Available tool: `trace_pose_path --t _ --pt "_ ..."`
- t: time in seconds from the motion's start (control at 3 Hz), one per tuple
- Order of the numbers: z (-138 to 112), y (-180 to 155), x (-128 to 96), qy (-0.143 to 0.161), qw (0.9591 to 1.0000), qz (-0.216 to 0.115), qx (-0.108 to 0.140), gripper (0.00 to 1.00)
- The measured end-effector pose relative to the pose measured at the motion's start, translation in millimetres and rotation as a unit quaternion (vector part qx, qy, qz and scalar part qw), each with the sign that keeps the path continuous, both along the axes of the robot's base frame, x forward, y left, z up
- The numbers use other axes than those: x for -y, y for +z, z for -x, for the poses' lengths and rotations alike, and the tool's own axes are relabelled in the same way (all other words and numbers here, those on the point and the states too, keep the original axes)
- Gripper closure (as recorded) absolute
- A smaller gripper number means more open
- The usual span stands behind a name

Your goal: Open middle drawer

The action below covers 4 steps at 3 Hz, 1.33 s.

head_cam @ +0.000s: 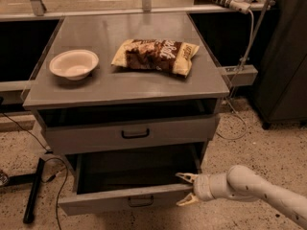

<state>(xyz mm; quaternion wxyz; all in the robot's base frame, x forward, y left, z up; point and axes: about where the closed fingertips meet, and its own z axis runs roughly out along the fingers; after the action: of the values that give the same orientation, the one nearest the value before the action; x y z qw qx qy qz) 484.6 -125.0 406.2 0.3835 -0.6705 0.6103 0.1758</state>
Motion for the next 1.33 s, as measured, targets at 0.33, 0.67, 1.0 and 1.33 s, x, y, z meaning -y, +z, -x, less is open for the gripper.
trace_pose_path --t 0.33,0.67,1.0,1.33 --pt "0.1 1.6 0.1 0.0 1.0 0.0 0.0 0.61" --pt "11.4 -1.6 4.6 0.001 0.9999 -0.006 -0.008 0.84" --pt "11.7 2.8 3.6 0.001 0.9999 -0.006 -0.008 1.0" --pt "11.9 3.7 1.6 0.002 1.0 -0.005 -0.007 1.0"
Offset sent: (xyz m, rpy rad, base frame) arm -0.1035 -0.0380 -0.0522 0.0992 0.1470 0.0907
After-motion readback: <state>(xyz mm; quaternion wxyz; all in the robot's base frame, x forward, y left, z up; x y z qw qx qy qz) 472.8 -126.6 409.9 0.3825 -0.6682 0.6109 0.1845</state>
